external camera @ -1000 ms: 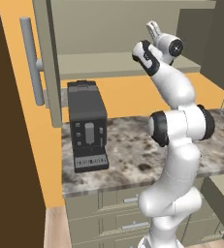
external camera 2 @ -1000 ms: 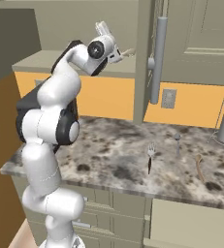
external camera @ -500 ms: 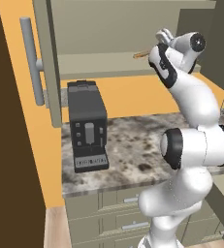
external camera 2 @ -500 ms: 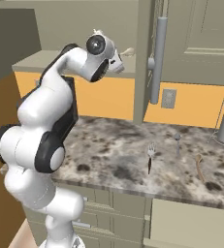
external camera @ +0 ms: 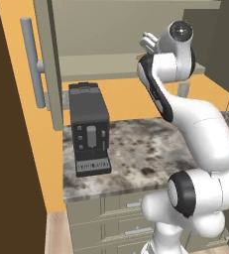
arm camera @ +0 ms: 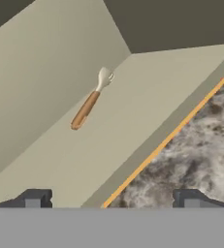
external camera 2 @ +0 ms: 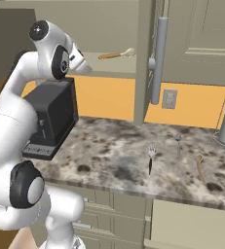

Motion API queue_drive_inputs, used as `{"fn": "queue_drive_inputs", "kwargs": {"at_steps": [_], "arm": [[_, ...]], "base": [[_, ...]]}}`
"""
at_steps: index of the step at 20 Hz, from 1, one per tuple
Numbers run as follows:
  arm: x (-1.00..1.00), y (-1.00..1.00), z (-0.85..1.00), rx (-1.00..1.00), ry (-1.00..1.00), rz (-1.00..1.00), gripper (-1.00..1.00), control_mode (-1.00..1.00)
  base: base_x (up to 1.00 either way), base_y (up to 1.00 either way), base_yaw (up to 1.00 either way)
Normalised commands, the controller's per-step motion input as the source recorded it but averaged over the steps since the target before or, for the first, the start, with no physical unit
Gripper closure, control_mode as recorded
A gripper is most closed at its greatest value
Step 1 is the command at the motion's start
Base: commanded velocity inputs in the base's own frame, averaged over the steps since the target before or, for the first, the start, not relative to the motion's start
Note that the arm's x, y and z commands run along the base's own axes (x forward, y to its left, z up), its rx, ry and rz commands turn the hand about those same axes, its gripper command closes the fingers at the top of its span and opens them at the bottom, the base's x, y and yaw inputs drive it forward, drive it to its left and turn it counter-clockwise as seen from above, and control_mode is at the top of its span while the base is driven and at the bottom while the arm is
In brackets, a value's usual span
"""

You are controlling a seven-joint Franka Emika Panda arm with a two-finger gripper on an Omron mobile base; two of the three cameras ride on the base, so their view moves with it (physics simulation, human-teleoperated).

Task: Organize the utensils by type. Pick up the wooden spoons from the counter and place them in the open cabinet. Then pick up the metallic utensils from the counter and place them in the open drawer.

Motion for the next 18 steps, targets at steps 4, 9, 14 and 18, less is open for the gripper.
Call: {"fn": "queue_drive_inputs", "kwargs": {"at_steps": [4, 9, 14, 18], "arm": [[-1.0, 0.02, 0.0, -0.01, 0.0, 0.06, -1.0, -1.0], [-1.0, 0.0, -0.31, -0.02, 0.04, 0.04, -1.0, -1.0], [-1.0, -0.01, -0.59, 0.0, 0.07, 0.01, -1.0, -1.0], [-0.98, -0.09, -0.69, 0.0, 0.1, -0.03, -1.0, -1.0]], "base": [[0.0, 0.0, 0.0], [0.0, 0.0, 0.0], [0.0, 0.0, 0.0], [0.0, 0.0, 0.0]]}}
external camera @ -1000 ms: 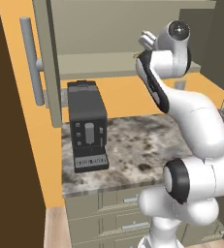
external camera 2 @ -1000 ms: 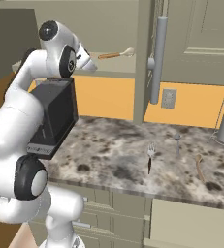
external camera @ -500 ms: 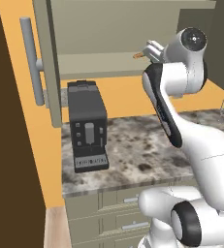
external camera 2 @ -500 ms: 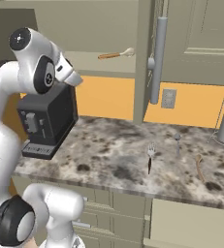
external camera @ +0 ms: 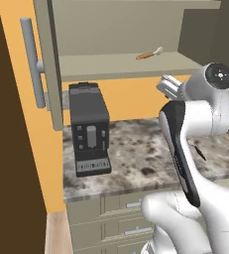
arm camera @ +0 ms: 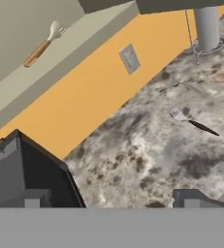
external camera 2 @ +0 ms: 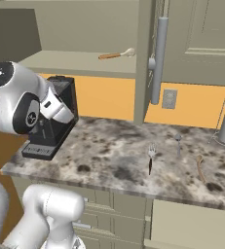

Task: Organize the utensils by type. Pick up the wooden spoons from the counter and place them in the open cabinet. Then pick up the metallic utensils from the counter and place them in the open drawer.

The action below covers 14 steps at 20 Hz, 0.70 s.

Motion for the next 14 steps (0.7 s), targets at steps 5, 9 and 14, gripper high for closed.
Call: {"fn": "queue_drive_inputs", "kwargs": {"at_steps": [5, 9, 14], "arm": [[-0.49, -0.04, -0.57, 0.02, 0.1, 0.0, -1.0, -1.0], [-0.14, 0.0, -0.56, 0.05, 0.13, 0.01, -1.0, -1.0], [-0.04, 0.0, -0.55, 0.02, 0.24, 0.03, -1.0, -1.0]], "base": [[0.0, 0.0, 0.0], [0.0, 0.0, 0.0], [0.0, 0.0, 0.0]]}}
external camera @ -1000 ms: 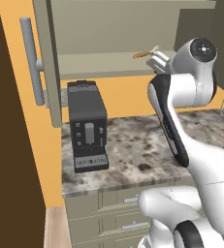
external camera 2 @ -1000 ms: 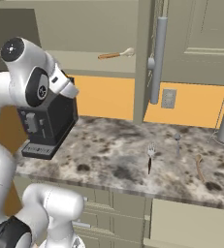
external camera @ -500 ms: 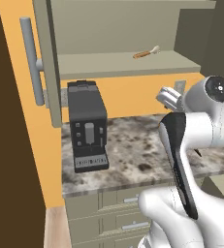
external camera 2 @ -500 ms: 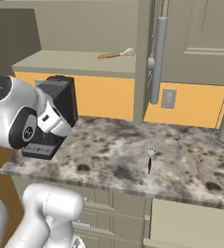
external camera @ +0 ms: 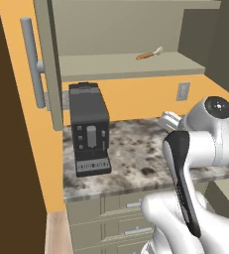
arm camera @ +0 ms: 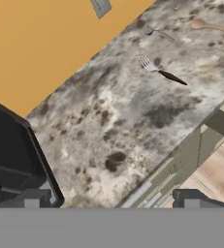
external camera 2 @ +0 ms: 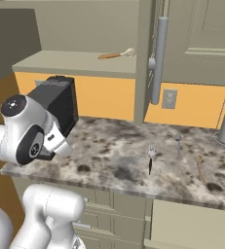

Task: Organize the utensils by type. Pick up the wooden spoons from the counter and place them in the open cabinet. Then pick up the metallic utensils from the counter and place them in the open drawer.

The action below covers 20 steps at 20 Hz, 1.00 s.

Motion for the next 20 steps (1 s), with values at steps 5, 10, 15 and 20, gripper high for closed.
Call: {"fn": "queue_drive_inputs", "kwargs": {"at_steps": [5, 10, 15, 20], "arm": [[-0.29, -0.07, -0.3, -0.01, 0.02, -0.03, -1.0, -1.0], [-0.28, -0.06, -0.19, 0.0, -0.01, -0.05, -1.0, -1.0], [-0.05, -0.01, -0.19, 0.0, 0.0, 0.0, -1.0, -1.0], [0.0, 0.0, -0.2, 0.0, 0.0, 0.0, -1.0, -1.0]], "base": [[0.0, 0.0, 0.0], [0.0, 0.0, 0.0], [0.0, 0.0, 0.0], [0.0, 0.0, 0.0]]}}
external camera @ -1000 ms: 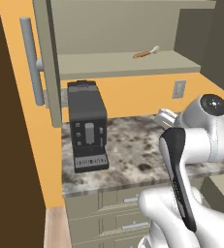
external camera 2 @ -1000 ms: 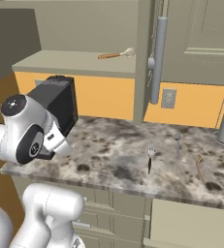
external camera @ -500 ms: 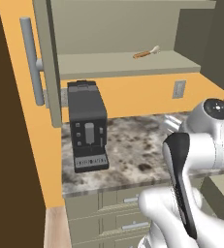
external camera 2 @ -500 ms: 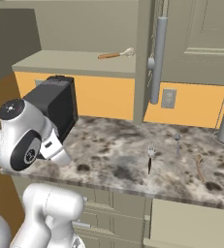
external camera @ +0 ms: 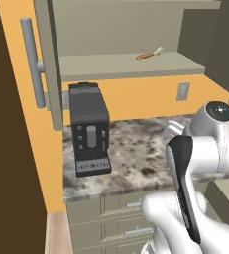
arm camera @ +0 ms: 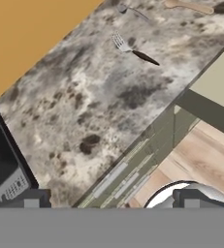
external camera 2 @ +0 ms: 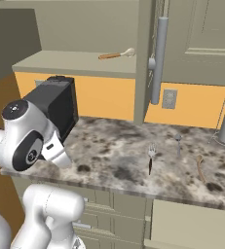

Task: Organize the utensils by type. Pick up the wooden spoons from the counter and place them in the open cabinet. Then pick up the metallic utensils from the counter and place them in the open drawer.

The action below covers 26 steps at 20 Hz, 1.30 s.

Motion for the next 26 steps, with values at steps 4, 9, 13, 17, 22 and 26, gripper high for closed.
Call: {"fn": "queue_drive_inputs", "kwargs": {"at_steps": [4, 9, 13, 17, 22, 26], "arm": [[-0.04, 0.0, -0.16, 0.0, 0.0, 0.0, -1.0, -1.0], [-0.11, 0.0, -0.04, 0.0, -0.02, 0.0, -1.0, 1.0], [0.0, 0.0, 0.0, 0.0, 0.0, 0.0, -1.0, 1.0], [0.0, 0.0, 0.0, 0.0, 0.0, 0.0, -1.0, 1.0], [0.0, 0.0, 0.0, 0.0, 0.0, 0.0, -1.0, 1.0], [0.0, 0.0, 0.0, 0.0, 0.0, 0.0, -1.0, 1.0]], "base": [[0.0, 0.0, 0.0], [-0.47, 0.0, 0.0], [-0.94, 0.0, 0.0], [-0.74, -0.02, -0.01], [-0.35, -0.33, -0.23], [-0.27, -0.51, -0.36]]}}
